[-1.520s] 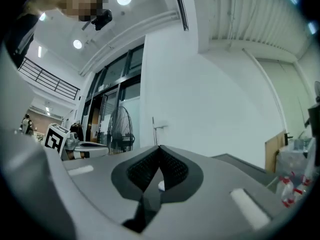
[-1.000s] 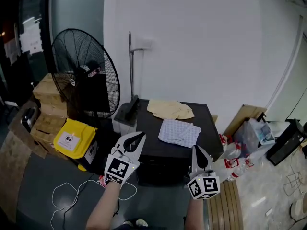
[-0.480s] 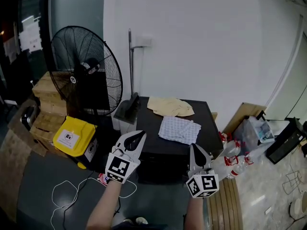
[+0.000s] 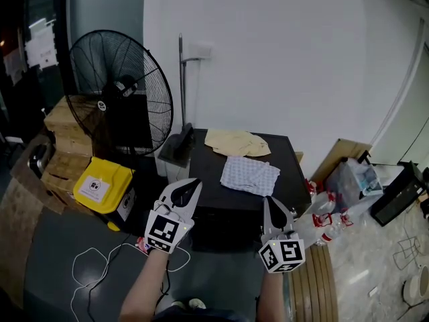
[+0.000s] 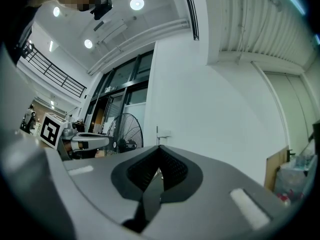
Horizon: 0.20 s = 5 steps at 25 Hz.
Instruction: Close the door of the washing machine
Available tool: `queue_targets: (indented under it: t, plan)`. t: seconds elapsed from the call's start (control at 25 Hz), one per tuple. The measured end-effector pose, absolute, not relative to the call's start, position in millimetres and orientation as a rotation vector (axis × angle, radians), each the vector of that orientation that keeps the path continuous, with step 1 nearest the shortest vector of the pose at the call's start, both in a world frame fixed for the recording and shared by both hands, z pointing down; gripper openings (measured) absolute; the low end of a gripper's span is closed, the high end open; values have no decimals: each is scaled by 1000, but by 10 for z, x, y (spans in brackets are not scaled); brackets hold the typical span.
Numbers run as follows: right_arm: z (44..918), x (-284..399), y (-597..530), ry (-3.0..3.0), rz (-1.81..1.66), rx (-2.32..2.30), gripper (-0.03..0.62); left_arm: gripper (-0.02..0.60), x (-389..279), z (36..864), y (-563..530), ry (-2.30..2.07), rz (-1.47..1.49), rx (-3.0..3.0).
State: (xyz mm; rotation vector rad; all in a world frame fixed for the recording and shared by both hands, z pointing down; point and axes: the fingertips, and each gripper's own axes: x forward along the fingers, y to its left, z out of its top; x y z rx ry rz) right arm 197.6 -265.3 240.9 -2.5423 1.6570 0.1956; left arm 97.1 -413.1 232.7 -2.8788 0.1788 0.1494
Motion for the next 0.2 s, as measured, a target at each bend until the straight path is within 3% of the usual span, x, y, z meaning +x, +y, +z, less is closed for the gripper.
queue_targets:
  t: [0.2]
  plan:
    - [2457, 1946, -2607, 1658, 183, -2544, 9, 0, 939, 2382, -4080, 177, 140, -2888]
